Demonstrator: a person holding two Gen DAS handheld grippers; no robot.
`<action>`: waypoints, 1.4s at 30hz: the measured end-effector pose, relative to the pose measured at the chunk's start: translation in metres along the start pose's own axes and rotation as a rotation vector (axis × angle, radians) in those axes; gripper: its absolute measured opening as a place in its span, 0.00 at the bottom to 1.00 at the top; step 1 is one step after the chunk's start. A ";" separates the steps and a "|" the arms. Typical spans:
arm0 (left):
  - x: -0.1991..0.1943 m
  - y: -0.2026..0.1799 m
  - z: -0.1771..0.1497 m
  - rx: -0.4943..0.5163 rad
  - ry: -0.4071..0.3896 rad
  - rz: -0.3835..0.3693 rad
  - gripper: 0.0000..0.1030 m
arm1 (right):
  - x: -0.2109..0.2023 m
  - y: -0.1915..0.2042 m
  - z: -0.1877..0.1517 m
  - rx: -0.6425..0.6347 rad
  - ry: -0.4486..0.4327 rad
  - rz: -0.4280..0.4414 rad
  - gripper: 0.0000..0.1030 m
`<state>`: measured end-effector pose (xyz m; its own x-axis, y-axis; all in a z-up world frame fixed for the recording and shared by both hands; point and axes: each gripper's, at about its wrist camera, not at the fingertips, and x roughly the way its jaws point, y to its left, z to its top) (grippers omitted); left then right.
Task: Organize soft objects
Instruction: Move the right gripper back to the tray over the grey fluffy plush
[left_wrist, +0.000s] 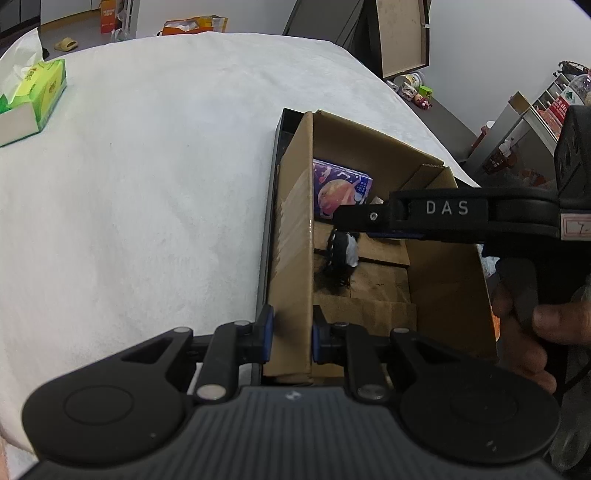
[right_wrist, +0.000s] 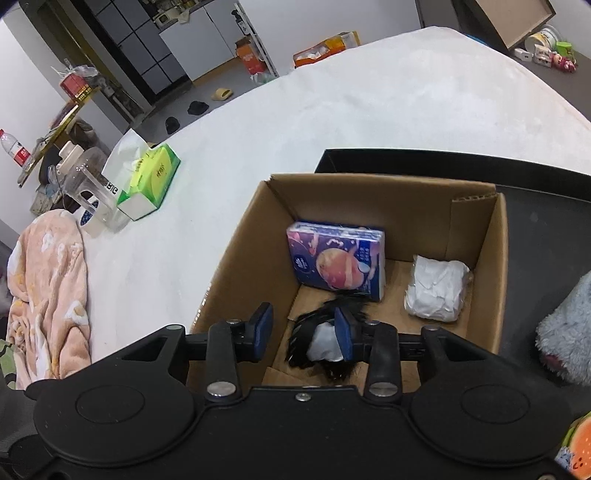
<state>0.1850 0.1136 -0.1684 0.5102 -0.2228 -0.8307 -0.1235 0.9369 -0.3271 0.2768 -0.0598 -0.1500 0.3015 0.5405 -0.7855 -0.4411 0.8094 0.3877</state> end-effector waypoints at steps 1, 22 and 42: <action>0.000 0.000 0.000 0.004 0.000 0.000 0.20 | -0.001 -0.001 -0.001 0.002 0.000 0.000 0.36; -0.004 -0.025 0.013 0.050 -0.028 0.131 0.37 | -0.065 -0.038 -0.005 0.018 -0.103 -0.042 0.55; -0.003 -0.056 0.021 0.112 -0.066 0.210 0.66 | -0.089 -0.095 -0.019 0.083 -0.131 -0.114 0.74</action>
<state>0.2080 0.0677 -0.1380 0.5383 -0.0050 -0.8428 -0.1396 0.9856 -0.0950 0.2753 -0.1891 -0.1259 0.4557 0.4649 -0.7591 -0.3279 0.8805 0.3424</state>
